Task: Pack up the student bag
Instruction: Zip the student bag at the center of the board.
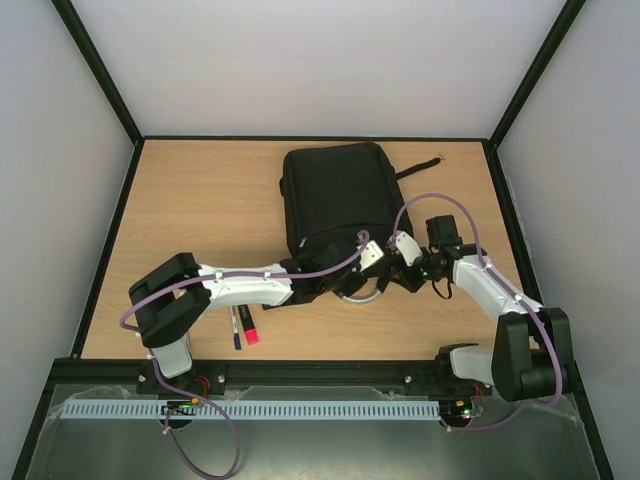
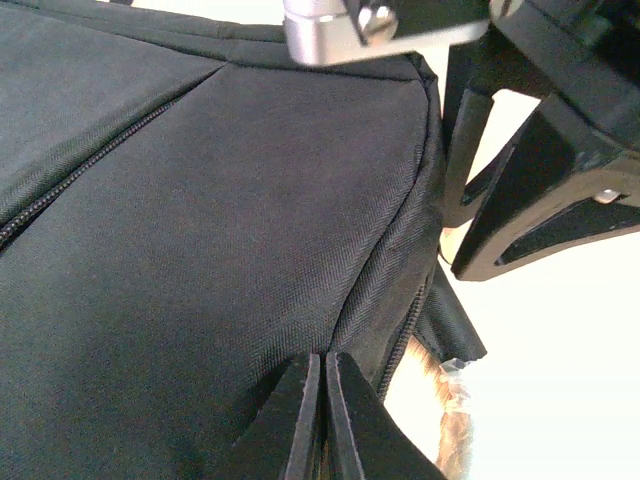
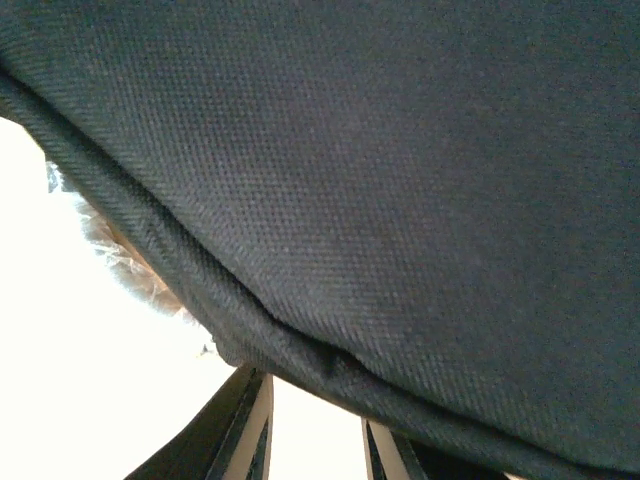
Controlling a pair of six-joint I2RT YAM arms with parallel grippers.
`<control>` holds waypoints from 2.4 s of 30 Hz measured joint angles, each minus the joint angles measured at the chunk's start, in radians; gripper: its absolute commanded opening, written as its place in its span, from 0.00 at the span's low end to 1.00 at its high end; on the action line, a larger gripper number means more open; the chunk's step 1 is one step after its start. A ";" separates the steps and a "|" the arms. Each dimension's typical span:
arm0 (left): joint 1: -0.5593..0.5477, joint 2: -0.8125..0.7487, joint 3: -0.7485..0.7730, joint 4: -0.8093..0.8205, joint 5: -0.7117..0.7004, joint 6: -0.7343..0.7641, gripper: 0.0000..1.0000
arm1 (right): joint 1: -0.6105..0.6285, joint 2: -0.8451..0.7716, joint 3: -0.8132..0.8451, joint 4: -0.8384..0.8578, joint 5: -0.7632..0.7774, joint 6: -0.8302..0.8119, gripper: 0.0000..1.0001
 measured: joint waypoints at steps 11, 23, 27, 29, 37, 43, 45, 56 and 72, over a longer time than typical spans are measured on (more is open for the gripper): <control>0.000 0.001 0.030 -0.021 0.006 -0.003 0.02 | 0.013 0.052 -0.006 0.095 0.034 0.031 0.13; 0.000 0.001 0.037 0.000 -0.002 -0.002 0.02 | 0.014 0.021 -0.013 0.097 0.106 0.021 0.01; 0.000 0.001 0.037 0.005 -0.006 -0.001 0.03 | 0.014 0.006 -0.013 0.077 0.111 0.008 0.01; 0.000 0.001 0.033 0.009 -0.008 0.000 0.11 | 0.013 0.006 -0.013 0.072 0.113 0.002 0.01; 0.000 0.002 -0.013 0.018 0.031 0.044 0.49 | -0.007 0.006 -0.014 0.050 0.105 -0.016 0.01; 0.006 0.064 0.022 0.014 0.026 0.088 0.23 | -0.015 0.021 -0.015 0.046 0.088 -0.016 0.01; 0.006 0.108 0.056 0.011 0.009 0.107 0.11 | -0.020 0.029 -0.015 0.039 0.083 -0.016 0.01; 0.005 0.092 0.023 0.047 -0.039 0.124 0.02 | -0.182 0.058 0.028 -0.057 0.005 -0.099 0.01; 0.007 0.008 -0.077 0.057 -0.032 0.055 0.02 | -0.134 -0.172 -0.063 -0.024 -0.040 -0.106 0.35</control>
